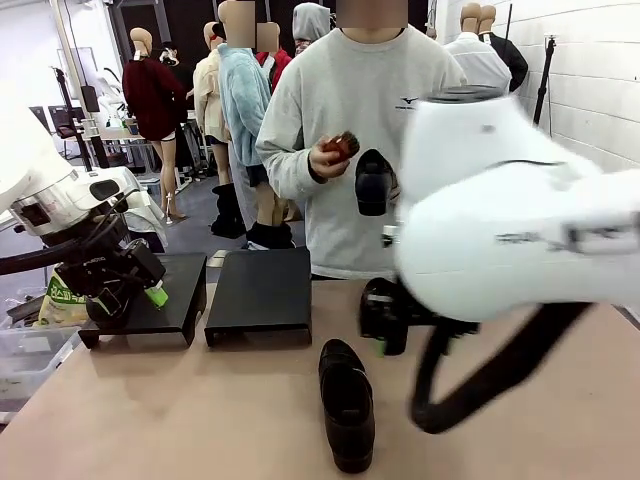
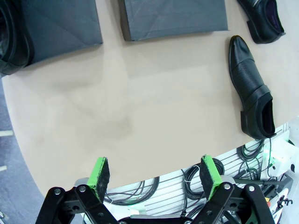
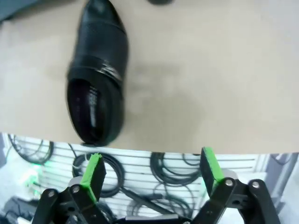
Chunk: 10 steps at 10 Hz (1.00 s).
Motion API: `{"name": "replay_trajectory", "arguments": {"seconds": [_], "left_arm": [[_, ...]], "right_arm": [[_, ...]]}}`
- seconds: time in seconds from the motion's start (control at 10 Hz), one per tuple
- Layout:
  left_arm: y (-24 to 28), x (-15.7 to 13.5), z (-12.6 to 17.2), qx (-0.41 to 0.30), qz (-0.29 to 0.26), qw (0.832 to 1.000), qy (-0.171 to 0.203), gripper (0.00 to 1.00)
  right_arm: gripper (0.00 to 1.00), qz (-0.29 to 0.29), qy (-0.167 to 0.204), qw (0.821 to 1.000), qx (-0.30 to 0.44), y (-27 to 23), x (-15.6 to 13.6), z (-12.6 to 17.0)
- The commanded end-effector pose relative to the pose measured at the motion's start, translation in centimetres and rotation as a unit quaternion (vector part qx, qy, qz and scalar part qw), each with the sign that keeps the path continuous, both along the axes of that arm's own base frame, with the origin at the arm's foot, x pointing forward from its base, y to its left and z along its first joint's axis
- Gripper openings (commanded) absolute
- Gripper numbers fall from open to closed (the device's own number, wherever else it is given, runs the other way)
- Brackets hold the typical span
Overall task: Organize the shoes by placing them on the stand.
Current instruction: Place the Shoe from the middle of the table onto the Shoes Stand.
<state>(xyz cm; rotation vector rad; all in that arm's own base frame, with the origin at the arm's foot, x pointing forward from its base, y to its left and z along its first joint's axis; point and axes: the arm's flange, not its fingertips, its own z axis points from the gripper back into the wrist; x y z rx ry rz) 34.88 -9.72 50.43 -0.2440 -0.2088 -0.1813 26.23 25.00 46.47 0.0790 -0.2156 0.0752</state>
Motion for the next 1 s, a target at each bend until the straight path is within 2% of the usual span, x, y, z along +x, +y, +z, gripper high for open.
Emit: {"name": "replay_trajectory", "arguments": {"seconds": [0.0,0.2,0.3,0.4,0.5,0.7,0.8,0.9], "left_arm": [[0.2,0.1,0.0,0.007,-0.002,1.0,-0.001,1.0],[0.2,0.1,0.0,0.007,-0.002,1.0,-0.001,1.0],[0.2,0.1,0.0,0.007,-0.002,1.0,-0.001,1.0],[0.2,0.1,0.0,0.007,-0.002,1.0,-0.001,1.0],[0.0,0.0,0.0,0.0,0.0,1.0,0.0,1.0],[-5.9,-0.9,-1.4,-0.017,-0.015,1.0,-0.01,1.0],[-9.2,-1.1,-2.4,-0.02,-0.028,0.999,-0.004,1.0],[-11.8,-1.7,-3.2,-0.024,-0.023,0.999,0.021,1.0]], "right_arm": [[1.0,0.062,0.013,0.998,0.009,-4.9,-0.4,-0.7],[1.0,0.079,0.043,0.995,0.037,-8.9,1.4,-1.9],[1.0,0.072,0.063,0.994,0.044,-9.4,2.0,-2.5],[1.0,0.038,0.08,0.995,0.04,-9.1,2.9,-3.0],[1.0,0.072,0.032,0.997,0.026,-7.8,3.5,1.0],[1.0,0.072,0.032,0.997,0.026,-7.8,3.5,1.0],[1.0,0.072,0.032,0.997,0.026,-7.8,3.5,1.0],[1.0,0.072,0.032,0.997,0.026,-7.8,3.5,1.0]]}}
